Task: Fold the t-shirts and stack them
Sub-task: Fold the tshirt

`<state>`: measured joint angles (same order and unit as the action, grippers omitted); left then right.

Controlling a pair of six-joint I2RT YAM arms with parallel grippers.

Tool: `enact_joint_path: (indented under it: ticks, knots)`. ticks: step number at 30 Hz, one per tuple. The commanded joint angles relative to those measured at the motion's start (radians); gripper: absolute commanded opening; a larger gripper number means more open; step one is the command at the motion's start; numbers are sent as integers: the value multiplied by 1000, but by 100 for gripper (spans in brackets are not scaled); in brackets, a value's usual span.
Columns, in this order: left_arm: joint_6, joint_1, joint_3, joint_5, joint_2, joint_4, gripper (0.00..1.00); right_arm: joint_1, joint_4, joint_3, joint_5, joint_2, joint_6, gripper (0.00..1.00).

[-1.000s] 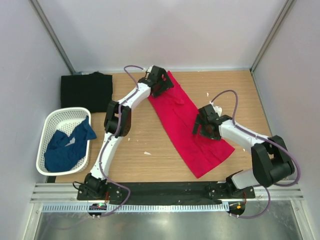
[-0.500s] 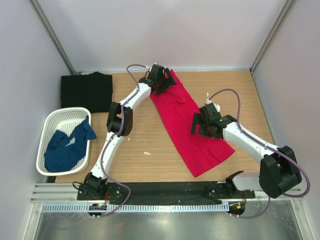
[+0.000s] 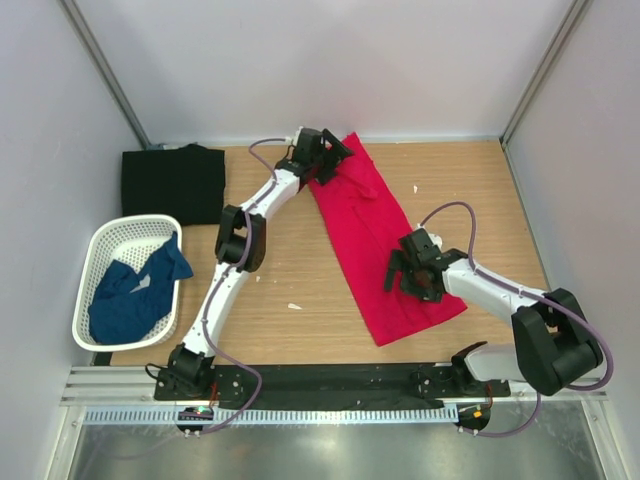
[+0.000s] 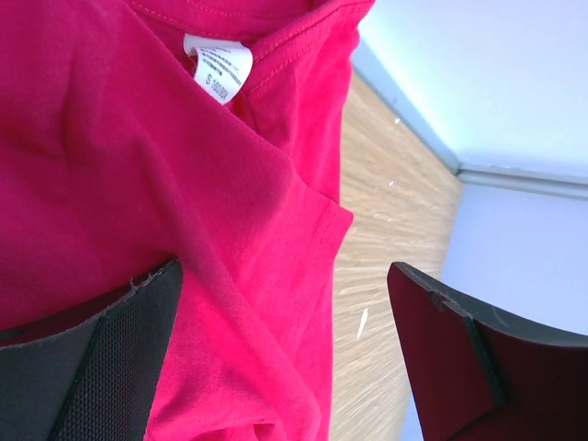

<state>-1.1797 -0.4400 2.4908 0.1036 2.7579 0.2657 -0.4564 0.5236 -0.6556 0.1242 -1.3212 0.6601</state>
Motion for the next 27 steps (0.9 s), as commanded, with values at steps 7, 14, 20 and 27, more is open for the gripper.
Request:
enact_joint_path:
  ticks: [7,14,20,27]
  knots:
    - [-98,7,79,27,124,-148,94,-62,-122,96,-78,-6,157,100]
    - [-100,7,80,28,128,-192,94,-209,-136,64,-55,-47,269,100]
    - [-41,7,102,34,151,-200,95,-274,-15,34,3,-66,331,100]
    - [14,12,106,73,138,-192,96,-298,49,80,-6,10,365,99]
